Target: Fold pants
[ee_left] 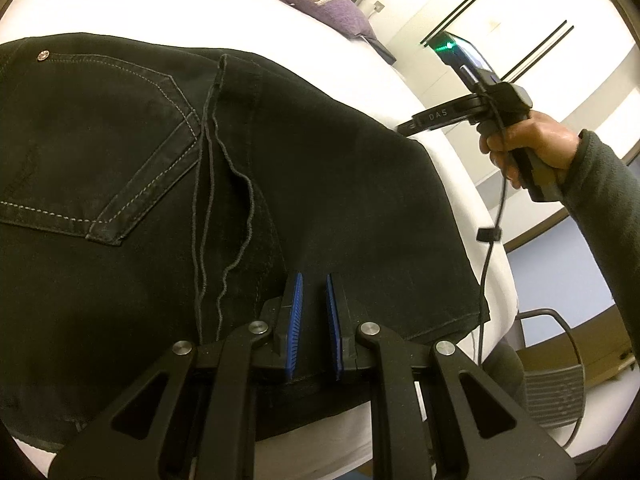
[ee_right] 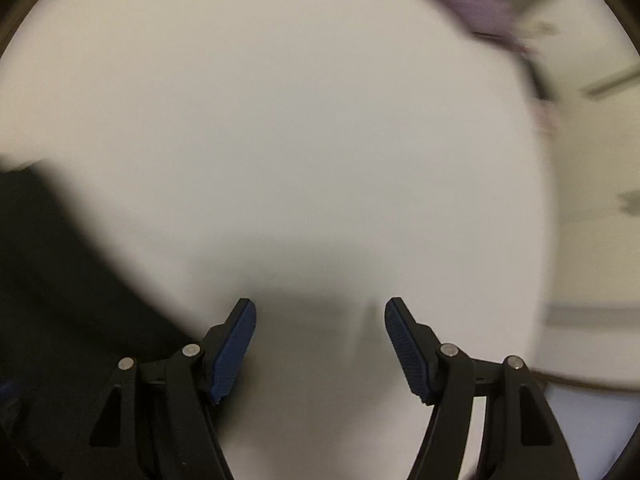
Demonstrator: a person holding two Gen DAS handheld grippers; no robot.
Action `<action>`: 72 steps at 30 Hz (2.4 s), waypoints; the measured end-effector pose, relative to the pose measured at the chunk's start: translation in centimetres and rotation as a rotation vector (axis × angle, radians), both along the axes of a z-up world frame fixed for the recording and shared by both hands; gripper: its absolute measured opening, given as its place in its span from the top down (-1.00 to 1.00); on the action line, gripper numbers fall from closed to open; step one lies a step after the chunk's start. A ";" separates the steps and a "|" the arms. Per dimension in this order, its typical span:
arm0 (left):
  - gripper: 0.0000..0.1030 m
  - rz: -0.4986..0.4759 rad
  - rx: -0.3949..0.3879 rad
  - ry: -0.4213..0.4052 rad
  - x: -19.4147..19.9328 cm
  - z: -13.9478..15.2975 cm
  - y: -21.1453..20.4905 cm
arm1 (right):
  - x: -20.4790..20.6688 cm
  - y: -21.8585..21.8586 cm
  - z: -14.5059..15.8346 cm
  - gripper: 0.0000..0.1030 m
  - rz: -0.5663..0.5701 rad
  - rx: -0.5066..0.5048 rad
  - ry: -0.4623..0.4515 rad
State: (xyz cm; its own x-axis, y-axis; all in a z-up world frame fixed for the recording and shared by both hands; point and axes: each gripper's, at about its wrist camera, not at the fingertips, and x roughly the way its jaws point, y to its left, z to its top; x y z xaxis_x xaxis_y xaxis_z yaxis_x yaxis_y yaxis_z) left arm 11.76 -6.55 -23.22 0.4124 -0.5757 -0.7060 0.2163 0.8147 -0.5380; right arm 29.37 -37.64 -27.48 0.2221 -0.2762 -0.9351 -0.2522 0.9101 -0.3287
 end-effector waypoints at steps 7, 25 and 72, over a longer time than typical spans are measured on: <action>0.77 0.006 0.012 -0.001 -0.1 0.1 0.2 | -3.9 1.0 3.8 -0.34 0.055 0.310 -0.096; 0.77 0.004 0.022 -0.017 -0.5 0.9 0.1 | -11.1 -3.1 6.8 -0.39 -0.166 0.842 -0.322; 0.45 0.748 -0.578 0.048 -3.1 -5.1 28.4 | -21.7 3.0 2.2 -0.34 -0.257 1.484 -0.140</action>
State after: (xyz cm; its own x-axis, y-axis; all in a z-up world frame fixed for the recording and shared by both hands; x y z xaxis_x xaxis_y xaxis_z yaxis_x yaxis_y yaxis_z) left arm 8.61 21.90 -28.32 0.7941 -0.4397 -0.4197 -0.2867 0.3378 -0.8965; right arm 7.72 -34.59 -25.24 0.4238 0.8274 -0.3686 -0.0850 0.4415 0.8932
